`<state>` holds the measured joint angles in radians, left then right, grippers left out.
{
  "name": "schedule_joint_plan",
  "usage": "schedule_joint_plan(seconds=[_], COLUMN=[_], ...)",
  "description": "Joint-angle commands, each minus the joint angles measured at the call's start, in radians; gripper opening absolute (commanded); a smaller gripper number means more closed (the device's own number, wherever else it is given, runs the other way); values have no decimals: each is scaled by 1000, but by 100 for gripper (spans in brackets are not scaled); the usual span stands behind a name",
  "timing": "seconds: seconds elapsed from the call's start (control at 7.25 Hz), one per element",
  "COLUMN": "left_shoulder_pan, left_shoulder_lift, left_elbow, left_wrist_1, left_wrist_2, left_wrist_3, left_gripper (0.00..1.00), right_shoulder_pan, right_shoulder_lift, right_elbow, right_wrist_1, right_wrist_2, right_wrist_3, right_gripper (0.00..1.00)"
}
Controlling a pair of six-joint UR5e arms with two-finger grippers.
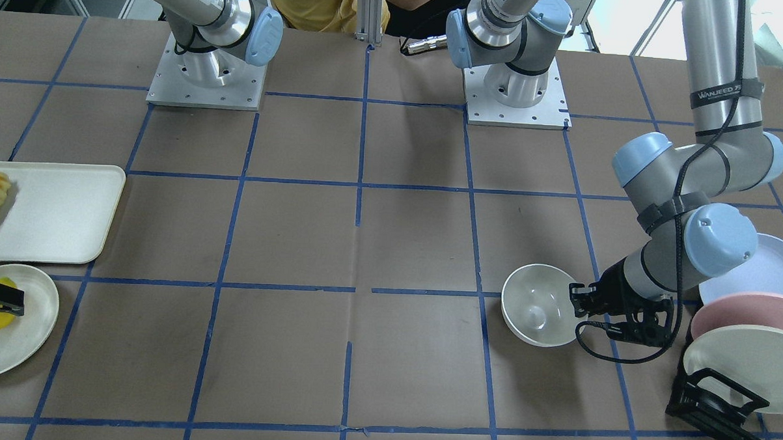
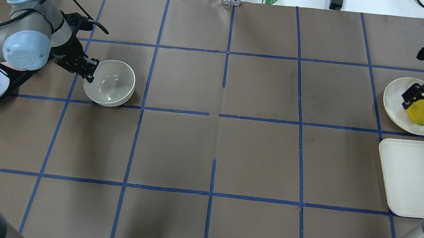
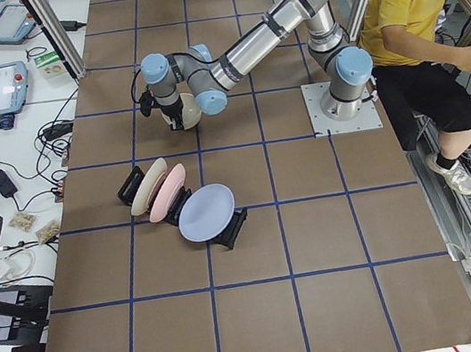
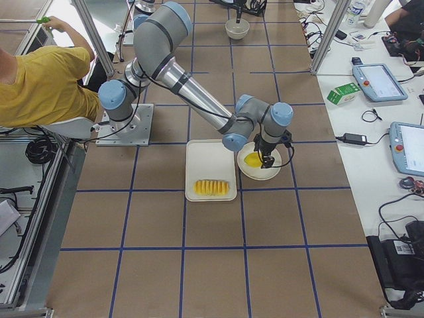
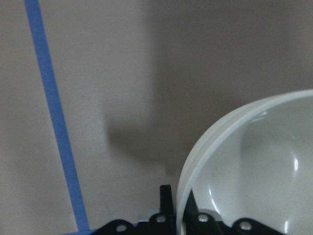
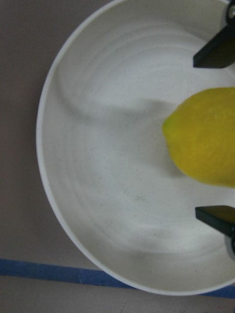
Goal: Place bowl and put lemon in it
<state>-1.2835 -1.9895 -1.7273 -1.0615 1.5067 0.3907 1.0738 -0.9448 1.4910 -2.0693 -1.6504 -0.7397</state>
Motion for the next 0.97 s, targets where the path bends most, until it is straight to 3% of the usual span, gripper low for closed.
schedule_joint_plan(seconds=[0.0,0.14,0.41,0.55,0.83], left_shoulder_pan=[-37,-60,-75,-120,-311], left_shoulder_lift=[58,67,80,87,68], left_elbow=[-3,2,3,-12,-14], left_wrist_1=[-67,-66,-78,-84,-63], left_wrist_2=[-31,-23,-37,-115,-149], left_wrist_3=[-71,-78,-108,-204,-364], left_gripper=[0,0,0,0,0], right_shoulder_pan=[0,0,0,5,41], right_shoulder_lift=[0,-2,-35,-61,-120], right_elbow=[0,-1,-6,-23,-26], right_wrist_1=[17,44,67,134,217], right_wrist_2=[-3,-3,-3,4,27], right_wrist_3=[60,80,83,110,211], right_gripper=[27,0,0,0,0])
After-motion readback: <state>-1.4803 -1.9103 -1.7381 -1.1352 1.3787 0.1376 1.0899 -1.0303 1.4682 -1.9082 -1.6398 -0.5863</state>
